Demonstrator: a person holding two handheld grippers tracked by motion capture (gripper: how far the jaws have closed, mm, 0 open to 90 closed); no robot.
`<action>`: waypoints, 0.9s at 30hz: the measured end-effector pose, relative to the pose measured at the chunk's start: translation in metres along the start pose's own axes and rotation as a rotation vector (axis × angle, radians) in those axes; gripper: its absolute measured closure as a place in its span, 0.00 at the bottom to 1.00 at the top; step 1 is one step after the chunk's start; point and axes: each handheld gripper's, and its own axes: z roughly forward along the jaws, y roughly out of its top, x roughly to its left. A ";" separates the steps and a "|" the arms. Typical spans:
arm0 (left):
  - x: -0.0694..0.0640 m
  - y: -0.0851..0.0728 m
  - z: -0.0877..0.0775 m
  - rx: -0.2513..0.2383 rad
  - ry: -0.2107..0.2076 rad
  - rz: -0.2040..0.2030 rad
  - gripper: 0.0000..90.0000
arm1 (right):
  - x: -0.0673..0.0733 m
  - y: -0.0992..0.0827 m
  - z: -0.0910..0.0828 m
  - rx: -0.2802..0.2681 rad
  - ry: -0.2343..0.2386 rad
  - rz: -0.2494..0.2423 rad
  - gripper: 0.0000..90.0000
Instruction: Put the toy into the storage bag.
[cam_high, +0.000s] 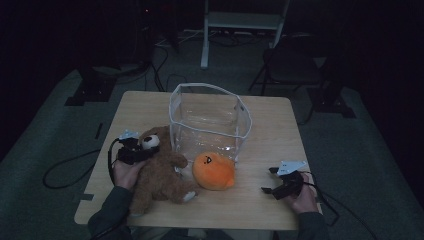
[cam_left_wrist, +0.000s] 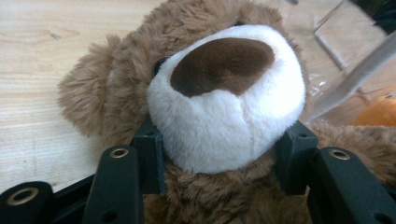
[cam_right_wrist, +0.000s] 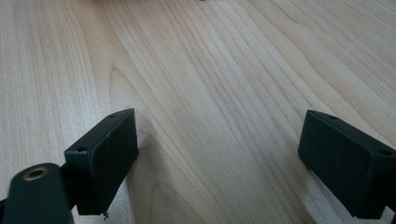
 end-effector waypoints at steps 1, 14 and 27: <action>0.001 0.000 -0.003 -0.020 -0.009 0.004 0.54 | 0.000 0.000 0.000 0.000 0.000 0.000 0.13; -0.003 0.011 -0.049 -0.235 0.021 0.211 0.54 | 0.000 0.000 0.000 0.000 0.000 -0.001 0.13; 0.002 0.016 -0.067 -0.338 0.020 0.240 0.54 | 0.000 0.000 0.000 -0.001 -0.002 0.000 0.13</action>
